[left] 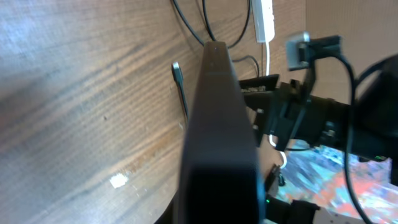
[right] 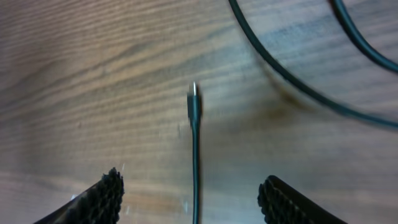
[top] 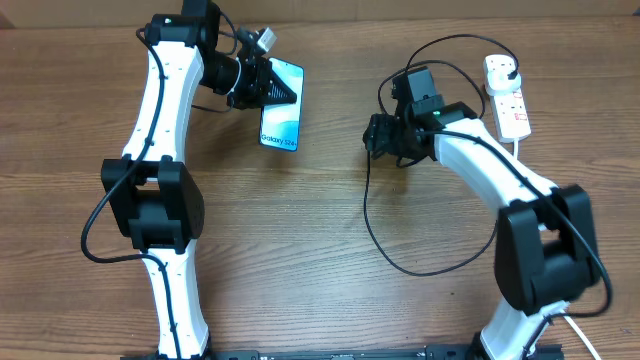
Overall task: Plug charger to phone and switch on socket
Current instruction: 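Move the right gripper over the black cable's USB-C end, then lower the right gripper and grasp the cable near its USB-C plug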
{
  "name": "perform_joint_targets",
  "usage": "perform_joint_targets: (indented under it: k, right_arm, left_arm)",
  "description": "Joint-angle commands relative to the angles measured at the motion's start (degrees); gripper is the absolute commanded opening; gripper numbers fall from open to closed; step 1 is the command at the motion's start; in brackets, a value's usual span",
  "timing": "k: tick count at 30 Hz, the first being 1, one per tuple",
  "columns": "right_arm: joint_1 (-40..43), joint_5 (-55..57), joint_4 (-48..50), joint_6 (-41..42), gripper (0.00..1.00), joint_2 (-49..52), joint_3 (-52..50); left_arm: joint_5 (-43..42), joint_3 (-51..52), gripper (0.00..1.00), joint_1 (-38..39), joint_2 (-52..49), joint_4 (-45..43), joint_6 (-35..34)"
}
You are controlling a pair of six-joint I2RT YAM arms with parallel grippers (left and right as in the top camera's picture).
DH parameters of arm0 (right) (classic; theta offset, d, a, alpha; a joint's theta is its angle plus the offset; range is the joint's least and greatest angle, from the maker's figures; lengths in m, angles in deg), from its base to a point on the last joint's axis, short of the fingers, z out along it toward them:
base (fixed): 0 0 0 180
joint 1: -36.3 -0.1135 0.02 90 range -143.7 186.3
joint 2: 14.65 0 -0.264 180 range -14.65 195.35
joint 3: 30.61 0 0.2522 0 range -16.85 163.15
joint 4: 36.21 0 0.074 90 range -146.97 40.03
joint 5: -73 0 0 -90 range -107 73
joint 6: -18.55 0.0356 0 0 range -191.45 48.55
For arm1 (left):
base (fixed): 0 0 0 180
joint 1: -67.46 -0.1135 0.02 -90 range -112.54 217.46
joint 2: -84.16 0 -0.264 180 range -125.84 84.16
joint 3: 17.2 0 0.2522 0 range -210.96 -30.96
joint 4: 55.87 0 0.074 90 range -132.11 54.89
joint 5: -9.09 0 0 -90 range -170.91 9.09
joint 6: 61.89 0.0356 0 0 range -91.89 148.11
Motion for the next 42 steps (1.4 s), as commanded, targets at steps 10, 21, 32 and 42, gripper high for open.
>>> perform_joint_targets:
  k: [10,21,32,42]
  right_arm:
    - [-0.28,0.66,7.54,-3.76,0.51,7.54,2.14]
    - [-0.28,0.61,9.03,-3.76,0.48,9.31,2.1]
    - [-1.07,0.68,13.64,-3.78,0.38,9.53,-0.61]
    - [-3.98,7.32,11.47,-3.19,0.29,11.72,-0.61]
  left_arm:
    - [-15.85,-0.37,0.04,-0.61,1.05,-2.71,-11.02]
    - [-20.31,-0.37,0.04,-4.57,1.05,-2.47,-8.2]
    - [-20.26,-0.37,0.04,-5.62,1.03,-1.88,-5.9]
    - [-20.04,-0.37,0.04,-5.62,1.03,-0.74,-5.09]
